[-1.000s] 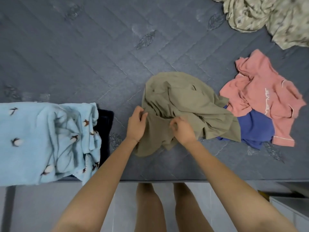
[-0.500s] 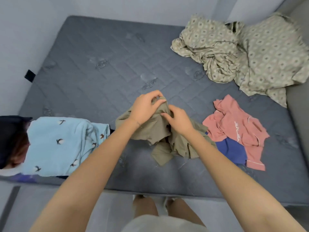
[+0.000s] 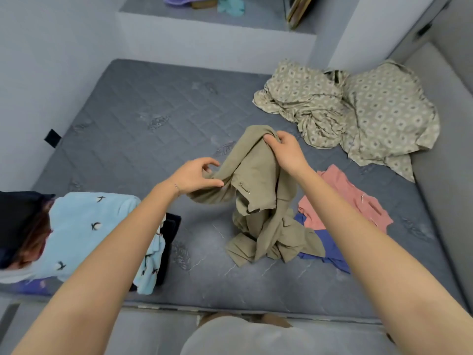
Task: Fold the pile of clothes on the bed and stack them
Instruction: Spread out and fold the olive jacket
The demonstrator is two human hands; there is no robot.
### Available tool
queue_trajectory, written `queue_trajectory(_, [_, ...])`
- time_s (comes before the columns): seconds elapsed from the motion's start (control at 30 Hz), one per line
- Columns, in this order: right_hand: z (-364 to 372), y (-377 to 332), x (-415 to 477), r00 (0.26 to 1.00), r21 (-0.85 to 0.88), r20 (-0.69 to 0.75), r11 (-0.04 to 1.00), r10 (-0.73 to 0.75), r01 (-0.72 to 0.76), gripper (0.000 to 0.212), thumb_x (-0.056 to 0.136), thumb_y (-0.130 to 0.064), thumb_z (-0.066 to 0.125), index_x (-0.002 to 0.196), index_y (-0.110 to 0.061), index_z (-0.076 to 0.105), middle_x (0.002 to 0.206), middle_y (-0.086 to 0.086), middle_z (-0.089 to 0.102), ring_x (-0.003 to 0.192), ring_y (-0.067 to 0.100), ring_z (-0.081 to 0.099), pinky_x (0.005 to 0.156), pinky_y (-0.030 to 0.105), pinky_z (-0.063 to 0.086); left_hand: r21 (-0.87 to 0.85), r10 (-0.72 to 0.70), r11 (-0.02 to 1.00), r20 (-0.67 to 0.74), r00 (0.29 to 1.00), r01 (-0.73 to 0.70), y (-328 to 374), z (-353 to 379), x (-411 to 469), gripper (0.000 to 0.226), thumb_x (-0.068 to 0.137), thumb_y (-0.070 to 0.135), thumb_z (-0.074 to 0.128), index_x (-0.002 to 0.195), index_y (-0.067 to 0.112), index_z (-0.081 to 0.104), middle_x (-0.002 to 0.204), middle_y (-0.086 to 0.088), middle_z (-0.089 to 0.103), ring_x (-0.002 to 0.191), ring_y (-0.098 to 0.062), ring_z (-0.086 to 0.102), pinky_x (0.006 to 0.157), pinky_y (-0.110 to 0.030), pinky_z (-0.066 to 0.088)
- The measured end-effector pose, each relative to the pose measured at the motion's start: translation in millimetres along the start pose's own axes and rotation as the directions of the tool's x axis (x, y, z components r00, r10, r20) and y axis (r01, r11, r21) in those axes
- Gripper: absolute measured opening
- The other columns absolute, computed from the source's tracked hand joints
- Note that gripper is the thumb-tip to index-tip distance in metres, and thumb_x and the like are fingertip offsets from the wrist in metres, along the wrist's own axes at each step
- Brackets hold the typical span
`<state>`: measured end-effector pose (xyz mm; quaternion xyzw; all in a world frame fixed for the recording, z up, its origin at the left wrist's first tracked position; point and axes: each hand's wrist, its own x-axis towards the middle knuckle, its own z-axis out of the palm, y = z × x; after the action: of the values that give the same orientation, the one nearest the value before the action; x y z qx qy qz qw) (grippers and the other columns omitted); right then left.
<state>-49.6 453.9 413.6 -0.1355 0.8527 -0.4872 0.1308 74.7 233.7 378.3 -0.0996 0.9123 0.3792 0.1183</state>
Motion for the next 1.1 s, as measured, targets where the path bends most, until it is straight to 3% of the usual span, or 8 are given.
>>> queue_trajectory(0.1, [-5.3, 5.3, 2.6, 0.999, -0.043, 0.040, 0.999, 0.034, -0.033, 0.030, 0.098, -0.031, 0.055, 0.074, -0.012, 0.052, 0.073, 0.004, 0.051, 0.068, 0.013, 0.047, 0.061, 0.029, 0.032, -0.088, 0.027, 0.996, 0.054, 0.998, -0.023, 2.8, -4.4, 0.4, 0.012, 0.084, 0.035, 0.075, 0.087, 0.023, 0.073, 0.081, 0.016, 0.070, 0.078, -0.001, 0.062, 0.076, -0.025, 0.046])
queue_trajectory(0.2, [-9.1, 17.6, -0.1, 0.993, -0.102, 0.058, 0.991, 0.098, -0.092, 0.029, 0.097, -0.032, 0.057, 0.079, -0.010, 0.052, 0.076, 0.004, 0.050, 0.073, 0.017, 0.047, 0.064, 0.033, 0.031, -0.236, 0.043, 0.971, 0.038, 0.998, -0.033, 17.5, -18.3, -0.7, 0.025, 0.091, 0.025, 0.068, 0.067, 0.022, 0.065, 0.056, 0.019, 0.058, 0.053, 0.004, 0.050, 0.059, -0.017, 0.040])
queue_trajectory(0.43, [-9.5, 39.6, -13.4, 0.970, -0.179, 0.227, 0.983, 0.092, -0.051, 0.036, 0.098, -0.041, 0.054, 0.122, -0.014, 0.058, 0.117, -0.005, 0.057, 0.109, 0.012, 0.053, 0.087, 0.024, 0.036, -0.459, 0.184, 0.855, -0.167, 0.969, -0.242, 69.9, -52.5, 6.4, 0.022, 0.097, 0.025, 0.060, 0.090, 0.007, 0.071, 0.081, 0.004, 0.067, 0.074, -0.004, 0.059, 0.070, -0.015, 0.046])
queue_trajectory(0.63, [3.0, 49.8, -35.1, 0.867, 0.205, 0.464, 0.931, 0.180, -0.303, 0.064, 0.089, -0.072, 0.042, 0.137, -0.032, 0.054, 0.142, -0.015, 0.051, 0.130, 0.002, 0.046, 0.114, 0.032, 0.032, -0.567, 0.100, 0.788, -0.265, 0.959, -0.239, 99.2, -45.3, 26.5, 0.024, 0.097, 0.025, 0.060, 0.077, 0.015, 0.069, 0.076, 0.007, 0.067, 0.072, -0.004, 0.061, 0.072, -0.018, 0.049])
queue_trajectory(0.77, [10.9, 63.3, -41.8, 0.870, 0.079, 0.482, 0.984, 0.100, -0.157, 0.042, 0.085, -0.045, 0.072, 0.123, -0.032, 0.062, 0.127, -0.019, 0.061, 0.118, -0.002, 0.055, 0.103, 0.025, 0.041, -0.641, 0.042, 0.739, -0.263, 0.964, -0.207, 104.7, -40.7, 37.9, 0.025, 0.097, 0.026, 0.060, 0.079, 0.012, 0.069, 0.074, 0.003, 0.068, 0.071, -0.007, 0.063, 0.070, -0.021, 0.051])
queue_trajectory(0.83, [14.9, 67.2, -39.8, 0.913, 0.127, 0.404, 0.985, 0.059, -0.120, 0.012, 0.089, -0.031, 0.071, 0.098, -0.023, 0.072, 0.097, -0.018, 0.071, 0.092, -0.003, 0.065, 0.087, 0.021, 0.047, -0.641, 0.036, 0.743, -0.252, 0.967, -0.195, 106.3, -38.6, 44.5, 0.025, 0.096, 0.027, 0.060, 0.079, 0.013, 0.070, 0.074, 0.003, 0.069, 0.072, -0.008, 0.064, 0.070, -0.021, 0.052])
queue_trajectory(0.93, [2.6, 64.1, -30.5, 0.951, 0.146, 0.299, 0.981, 0.083, -0.131, 0.021, 0.096, -0.022, 0.063, 0.075, -0.022, 0.064, 0.065, -0.023, 0.063, 0.064, -0.010, 0.055, 0.066, 0.012, 0.041, -0.648, -0.057, 0.741, -0.320, 0.946, -0.175, 103.2, -37.1, 57.7, 0.024, 0.095, 0.026, 0.062, 0.079, 0.010, 0.070, 0.078, -0.003, 0.068, 0.073, -0.011, 0.062, 0.070, -0.021, 0.051])
queue_trajectory(1.1, [-30.1, 64.9, -15.2, 0.955, 0.244, 0.225, 0.938, 0.191, -0.245, 0.017, 0.101, -0.026, 0.053, 0.091, -0.018, 0.065, 0.088, -0.005, 0.069, 0.068, -0.003, 0.064, 0.063, 0.012, 0.045, -0.316, -0.043, 0.942, -0.455, 0.889, -0.116, 72.8, -41.9, 76.1, 0.021, 0.091, 0.030, 0.067, 0.080, 0.012, 0.071, 0.090, -0.002, 0.070, 0.090, -0.011, 0.061, 0.089, -0.027, 0.045])
